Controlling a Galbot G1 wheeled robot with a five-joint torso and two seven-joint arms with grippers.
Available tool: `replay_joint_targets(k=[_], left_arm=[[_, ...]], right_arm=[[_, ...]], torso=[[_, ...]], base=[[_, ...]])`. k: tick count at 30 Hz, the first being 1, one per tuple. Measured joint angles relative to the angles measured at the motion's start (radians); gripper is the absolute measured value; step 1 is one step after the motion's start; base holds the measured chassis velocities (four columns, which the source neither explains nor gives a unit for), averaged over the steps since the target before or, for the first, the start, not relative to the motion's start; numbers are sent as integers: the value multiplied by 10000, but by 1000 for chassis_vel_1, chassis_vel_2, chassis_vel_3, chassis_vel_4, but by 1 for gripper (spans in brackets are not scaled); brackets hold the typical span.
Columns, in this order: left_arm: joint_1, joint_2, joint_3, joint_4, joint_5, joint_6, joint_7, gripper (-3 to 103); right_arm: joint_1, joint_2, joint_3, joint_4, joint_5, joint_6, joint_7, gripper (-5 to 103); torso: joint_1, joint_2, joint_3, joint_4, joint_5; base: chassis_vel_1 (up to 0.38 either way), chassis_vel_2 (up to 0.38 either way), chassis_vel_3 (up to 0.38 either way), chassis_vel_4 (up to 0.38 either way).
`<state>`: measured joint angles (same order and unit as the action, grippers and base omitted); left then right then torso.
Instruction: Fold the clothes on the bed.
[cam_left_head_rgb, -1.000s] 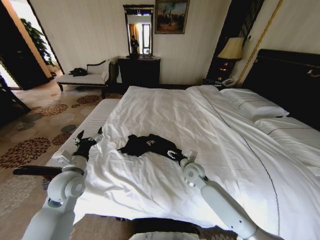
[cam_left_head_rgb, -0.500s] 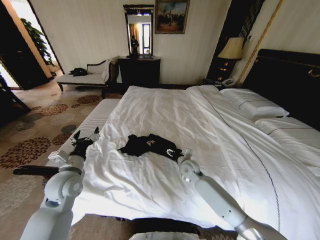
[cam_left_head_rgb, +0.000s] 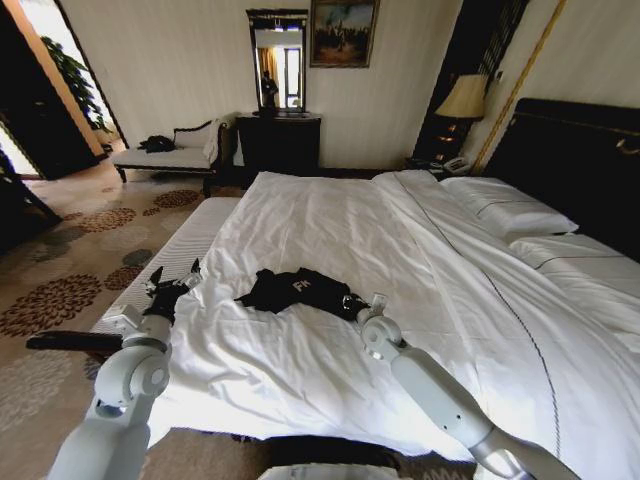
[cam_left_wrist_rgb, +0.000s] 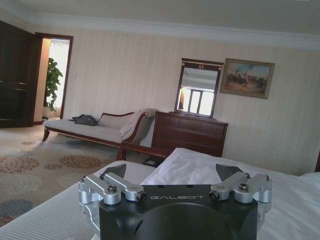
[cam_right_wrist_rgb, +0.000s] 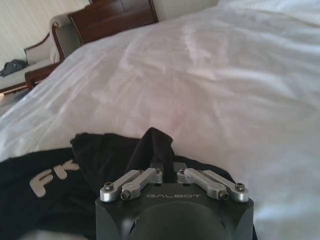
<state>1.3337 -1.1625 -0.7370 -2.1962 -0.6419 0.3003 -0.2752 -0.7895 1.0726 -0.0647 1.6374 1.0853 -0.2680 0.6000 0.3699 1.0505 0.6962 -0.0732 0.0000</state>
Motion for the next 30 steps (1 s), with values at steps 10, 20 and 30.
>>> replay_joint_targets(k=[10,20,30], left_arm=[[290,-104,19,307,461,10,1,100],[1674,-193,801,1193,2123,76,82,100],[1790,-391,1079,1557,2649,51,52,100]], right_arm=[[246,12,450,-77,-1422,372,-362,2],[-31,-337,909,432,-2253,505,-549,2],[-755,-371,1222,801,-2523,609,-592,2]], torso=[[0,0,0,0,1],[0,0,-1,1,0],[0,0,0,0,0]], base=[[0,0,0,0],[0,0,0,0],[0,0,0,0]])
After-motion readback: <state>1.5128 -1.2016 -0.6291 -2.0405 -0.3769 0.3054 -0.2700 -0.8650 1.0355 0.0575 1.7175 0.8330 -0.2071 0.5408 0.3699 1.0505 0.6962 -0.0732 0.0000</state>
